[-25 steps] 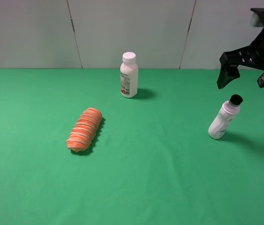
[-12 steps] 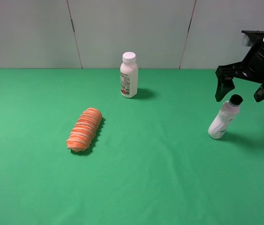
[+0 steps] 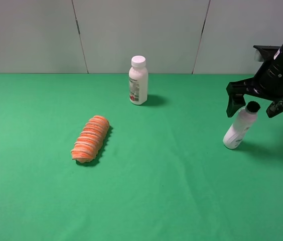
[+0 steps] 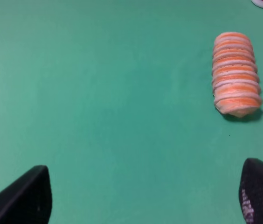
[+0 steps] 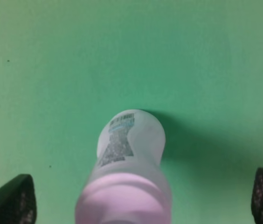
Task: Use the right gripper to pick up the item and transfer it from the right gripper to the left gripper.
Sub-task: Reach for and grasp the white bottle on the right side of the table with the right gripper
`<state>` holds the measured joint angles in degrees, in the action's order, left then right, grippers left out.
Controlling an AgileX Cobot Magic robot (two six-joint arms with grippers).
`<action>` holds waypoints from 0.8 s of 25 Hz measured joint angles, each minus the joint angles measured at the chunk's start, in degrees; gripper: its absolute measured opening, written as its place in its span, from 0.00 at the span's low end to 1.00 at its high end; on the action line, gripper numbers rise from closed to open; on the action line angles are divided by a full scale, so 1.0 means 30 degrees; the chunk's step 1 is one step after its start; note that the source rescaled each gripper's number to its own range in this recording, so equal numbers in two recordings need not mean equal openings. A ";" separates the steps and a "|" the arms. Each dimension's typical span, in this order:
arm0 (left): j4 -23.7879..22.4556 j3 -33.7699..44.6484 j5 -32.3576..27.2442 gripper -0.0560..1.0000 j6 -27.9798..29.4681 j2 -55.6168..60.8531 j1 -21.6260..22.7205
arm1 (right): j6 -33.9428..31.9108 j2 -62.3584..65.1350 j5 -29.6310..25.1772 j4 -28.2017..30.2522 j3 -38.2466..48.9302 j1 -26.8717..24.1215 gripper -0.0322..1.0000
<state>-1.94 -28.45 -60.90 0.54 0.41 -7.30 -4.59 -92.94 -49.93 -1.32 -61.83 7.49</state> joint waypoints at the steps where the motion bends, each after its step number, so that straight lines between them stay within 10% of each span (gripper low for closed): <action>1: 0.0000 0.0000 0.0000 0.73 0.0000 0.0000 0.0000 | 0.0000 -0.0023 0.0168 0.0018 0.0129 0.0000 1.00; 14: 0.0000 0.0000 0.0000 0.73 0.0000 0.0000 0.0000 | 0.0000 -0.1721 0.0674 -0.0056 0.0361 0.0000 0.96; 18: 0.0000 0.0000 0.0000 0.73 0.0000 0.0000 0.0000 | -0.0049 -0.1743 0.0696 -0.0130 0.0361 0.0000 0.05; 20: 0.0000 0.0000 0.0000 0.73 0.0000 0.0000 0.0000 | -0.0049 -0.1758 0.0700 -0.0110 0.0361 0.0000 0.06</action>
<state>-1.94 -28.45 -60.90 0.54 0.41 -7.30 -4.73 -98.22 -47.83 -1.65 -60.75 7.49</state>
